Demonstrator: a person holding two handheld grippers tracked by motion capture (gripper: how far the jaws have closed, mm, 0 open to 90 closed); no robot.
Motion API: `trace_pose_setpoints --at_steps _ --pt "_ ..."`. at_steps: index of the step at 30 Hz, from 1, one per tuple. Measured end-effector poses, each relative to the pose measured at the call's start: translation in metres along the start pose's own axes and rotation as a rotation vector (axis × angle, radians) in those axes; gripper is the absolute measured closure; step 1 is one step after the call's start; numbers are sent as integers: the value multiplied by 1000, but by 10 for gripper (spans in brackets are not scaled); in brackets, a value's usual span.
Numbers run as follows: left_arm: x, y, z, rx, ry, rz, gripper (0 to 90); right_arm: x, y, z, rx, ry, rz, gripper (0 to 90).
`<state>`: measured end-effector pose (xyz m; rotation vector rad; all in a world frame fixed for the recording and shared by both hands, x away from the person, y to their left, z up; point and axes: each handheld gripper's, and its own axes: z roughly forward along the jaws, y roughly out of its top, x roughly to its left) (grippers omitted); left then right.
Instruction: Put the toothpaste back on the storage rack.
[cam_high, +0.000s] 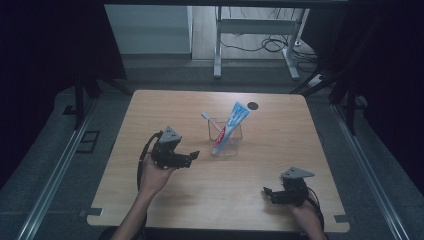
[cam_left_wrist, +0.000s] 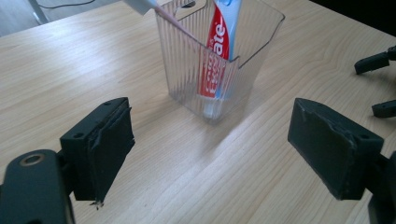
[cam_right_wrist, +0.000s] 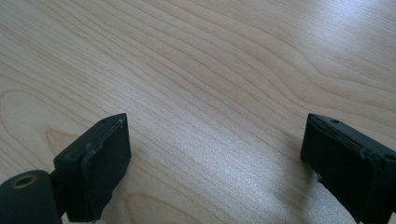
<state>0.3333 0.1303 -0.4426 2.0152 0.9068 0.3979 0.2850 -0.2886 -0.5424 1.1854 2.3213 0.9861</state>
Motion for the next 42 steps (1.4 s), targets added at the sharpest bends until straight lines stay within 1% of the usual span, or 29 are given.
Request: trace_pose_setpoints --at_steps 9,16,21,23,34,39,42 --pt "-1 -13 -7 3 21 11 142 0 0 0 0 0 1 81" --pt "0 -24 -11 6 28 0 142 0 0 0 1 0 3 81" --pt "2 -34 -14 3 32 -15 142 0 0 0 3 1 3 81" --pt "3 -38 -14 9 36 -15 142 0 0 0 2 0 3 81" --pt "6 -66 -15 27 44 -51 143 0 0 0 2 0 3 81" --pt "6 -79 -13 42 47 -60 142 0 0 0 3 0 3 81" --pt "5 -86 -11 51 49 -59 143 0 0 0 0 0 -2 81"
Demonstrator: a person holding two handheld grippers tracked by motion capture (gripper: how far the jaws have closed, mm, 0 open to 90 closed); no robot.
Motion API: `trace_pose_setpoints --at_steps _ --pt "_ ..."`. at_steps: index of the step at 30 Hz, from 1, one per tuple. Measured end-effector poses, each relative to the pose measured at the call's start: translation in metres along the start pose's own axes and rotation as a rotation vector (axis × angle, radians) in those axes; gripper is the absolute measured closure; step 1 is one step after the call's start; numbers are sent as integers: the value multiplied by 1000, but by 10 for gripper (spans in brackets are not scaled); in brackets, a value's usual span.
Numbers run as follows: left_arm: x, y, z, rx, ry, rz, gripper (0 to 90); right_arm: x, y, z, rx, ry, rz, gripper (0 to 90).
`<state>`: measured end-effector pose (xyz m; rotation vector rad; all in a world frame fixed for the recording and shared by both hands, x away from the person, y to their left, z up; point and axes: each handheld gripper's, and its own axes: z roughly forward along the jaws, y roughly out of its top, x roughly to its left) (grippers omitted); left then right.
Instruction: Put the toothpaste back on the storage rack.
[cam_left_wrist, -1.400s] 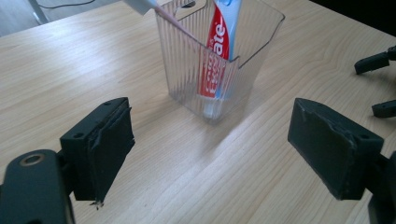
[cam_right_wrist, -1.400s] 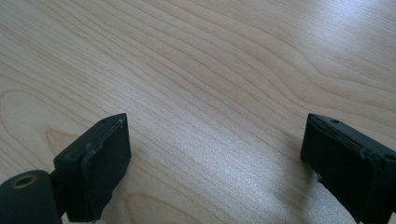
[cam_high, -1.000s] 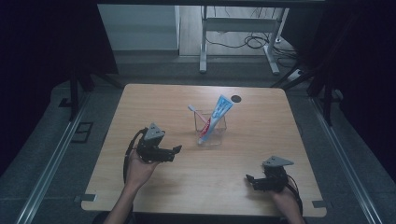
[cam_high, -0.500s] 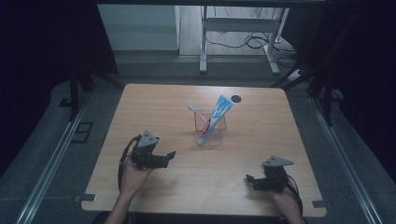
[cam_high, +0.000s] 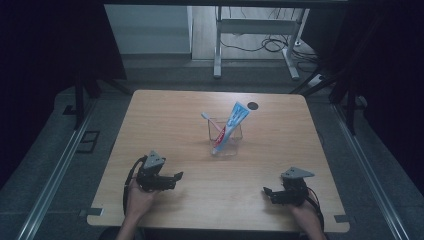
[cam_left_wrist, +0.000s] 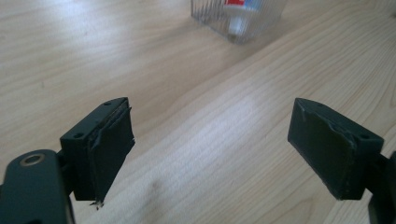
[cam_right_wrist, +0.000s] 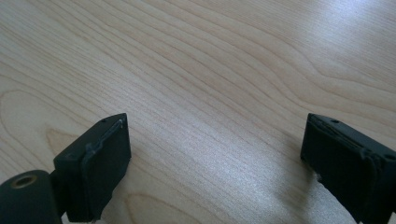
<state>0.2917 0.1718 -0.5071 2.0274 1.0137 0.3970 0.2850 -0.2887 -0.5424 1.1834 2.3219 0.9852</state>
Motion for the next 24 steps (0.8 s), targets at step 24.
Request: trace_pose_setpoints --at_steps 24 --pt "-12 -31 22 142 49 22 133 0 0 0 -1 1 2 81"
